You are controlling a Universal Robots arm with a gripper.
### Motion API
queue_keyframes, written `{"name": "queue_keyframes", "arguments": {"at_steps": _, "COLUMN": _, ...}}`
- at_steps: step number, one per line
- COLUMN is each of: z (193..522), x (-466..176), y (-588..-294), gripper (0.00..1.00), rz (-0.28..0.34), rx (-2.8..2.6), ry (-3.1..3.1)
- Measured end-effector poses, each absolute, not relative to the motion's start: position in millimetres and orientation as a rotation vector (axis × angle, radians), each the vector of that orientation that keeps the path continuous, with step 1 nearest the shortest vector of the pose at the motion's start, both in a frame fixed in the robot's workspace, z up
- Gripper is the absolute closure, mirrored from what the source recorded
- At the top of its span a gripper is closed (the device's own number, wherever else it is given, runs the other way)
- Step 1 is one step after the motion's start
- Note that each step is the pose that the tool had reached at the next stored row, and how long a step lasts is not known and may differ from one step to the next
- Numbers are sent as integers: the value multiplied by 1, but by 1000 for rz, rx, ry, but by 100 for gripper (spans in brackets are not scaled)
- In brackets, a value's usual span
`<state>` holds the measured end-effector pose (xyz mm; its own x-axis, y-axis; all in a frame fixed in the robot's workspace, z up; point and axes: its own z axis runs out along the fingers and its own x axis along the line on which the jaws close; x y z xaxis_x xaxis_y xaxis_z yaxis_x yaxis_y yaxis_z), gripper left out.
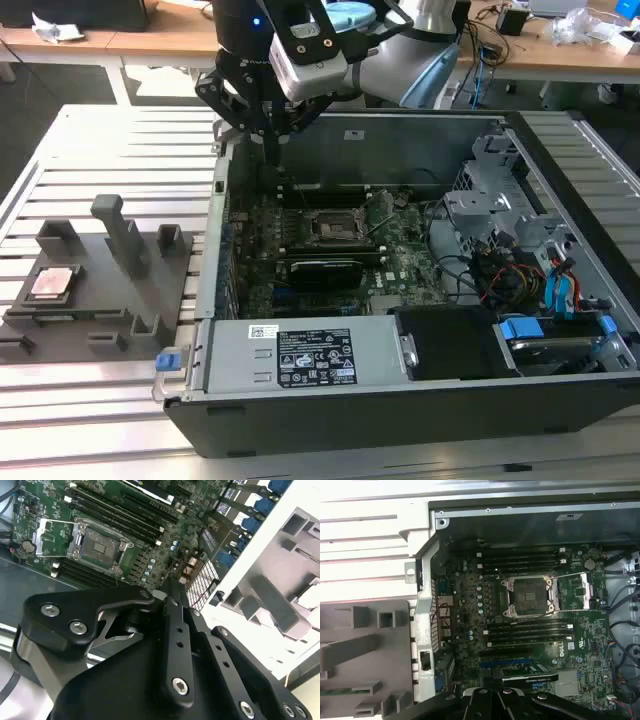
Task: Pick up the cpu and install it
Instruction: 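Reach for the cpu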
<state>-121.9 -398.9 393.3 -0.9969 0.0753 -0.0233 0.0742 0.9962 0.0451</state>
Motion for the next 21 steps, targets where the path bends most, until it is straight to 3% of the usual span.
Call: {"name": "queue_keyframes", "arguments": {"at_steps": 21, "z": 393, "x": -171, "y": -399, "gripper": 89, "rz": 69, "rx": 116, "ry": 3114}}
